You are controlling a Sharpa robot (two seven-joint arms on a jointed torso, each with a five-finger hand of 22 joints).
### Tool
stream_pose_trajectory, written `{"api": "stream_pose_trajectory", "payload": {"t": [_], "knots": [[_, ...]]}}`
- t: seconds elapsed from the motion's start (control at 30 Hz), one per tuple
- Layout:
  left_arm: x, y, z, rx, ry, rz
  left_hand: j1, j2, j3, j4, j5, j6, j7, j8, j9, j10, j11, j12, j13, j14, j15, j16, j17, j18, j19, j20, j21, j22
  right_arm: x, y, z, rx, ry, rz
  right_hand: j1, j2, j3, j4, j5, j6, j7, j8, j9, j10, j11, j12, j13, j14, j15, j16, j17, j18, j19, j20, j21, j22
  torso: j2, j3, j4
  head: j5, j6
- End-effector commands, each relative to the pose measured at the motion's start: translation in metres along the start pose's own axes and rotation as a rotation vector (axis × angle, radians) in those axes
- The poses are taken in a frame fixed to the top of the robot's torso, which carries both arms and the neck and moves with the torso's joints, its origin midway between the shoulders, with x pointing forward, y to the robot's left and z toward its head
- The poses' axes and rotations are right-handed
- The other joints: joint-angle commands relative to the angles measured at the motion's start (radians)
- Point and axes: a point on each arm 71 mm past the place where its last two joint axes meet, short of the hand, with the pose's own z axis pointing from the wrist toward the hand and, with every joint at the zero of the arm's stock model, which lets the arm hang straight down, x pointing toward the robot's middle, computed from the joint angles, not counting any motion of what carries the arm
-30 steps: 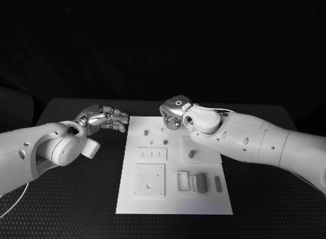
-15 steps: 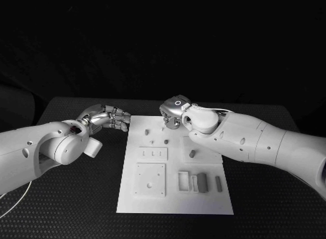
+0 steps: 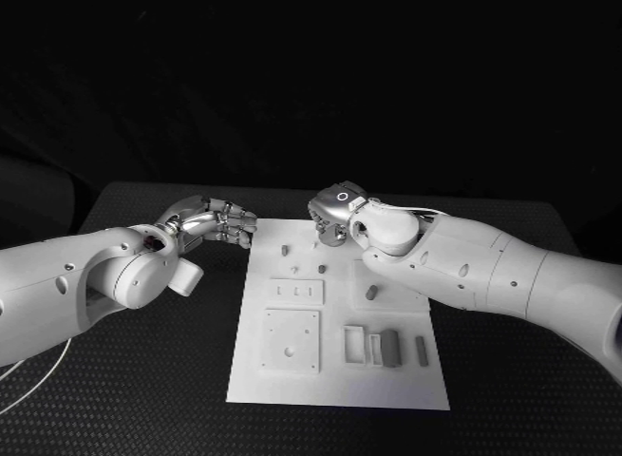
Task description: Assemble the parts on the task board
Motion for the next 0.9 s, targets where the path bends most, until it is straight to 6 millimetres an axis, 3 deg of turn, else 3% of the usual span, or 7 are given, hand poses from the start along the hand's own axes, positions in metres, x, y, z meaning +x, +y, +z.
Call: {"api": "stream_pose_trajectory", "payload": {"t": [0.03, 0.9], "knots": [[0.0019, -0.0018, 0.0005, 0.008, 0.015, -0.007, 0.0, -0.005, -0.007, -0.001, -0.002, -0.002, 0.008, -0.004, 0.001, -0.002, 0.006, -0.006, 0.001, 0.008, -0.002, -0.007, 0.001, 0.004, 0.0, -0.006, -0.006, -0.001, 0.0028, -0.0007, 0.0002, -0.001, 0.015, -0.019, -0.011, 0.001, 0.001, 0.008, 0.004, 0.005, 0.005, 0.002, 0.001, 0.005, -0.002, -0.004, 0.002, 0.001, -0.007, 0.005, -0.001, 0.101, -0.001, -0.009, 0.005, 0.015, 0.001, 0.0015, -0.0028, 0.005, -0.003], [0.002, -0.0012, 0.0016, 0.0, 0.016, -0.006, 0.0, -0.005, -0.008, -0.002, -0.002, -0.002, 0.008, -0.005, 0.002, -0.002, 0.006, -0.009, 0.002, 0.009, -0.002, -0.01, 0.004, 0.003, 0.001, -0.007, -0.007, -0.002, 0.0027, 0.0048, 0.0025, -0.011, 0.005, -0.01, -0.012, 0.003, 0.003, 0.008, 0.004, 0.005, 0.004, 0.0, 0.002, 0.006, -0.002, -0.005, 0.004, 0.001, -0.007, 0.005, -0.002, 0.101, 0.0, -0.009, 0.005, 0.015, 0.001, 0.0014, -0.0029, 0.008, -0.004]]}}
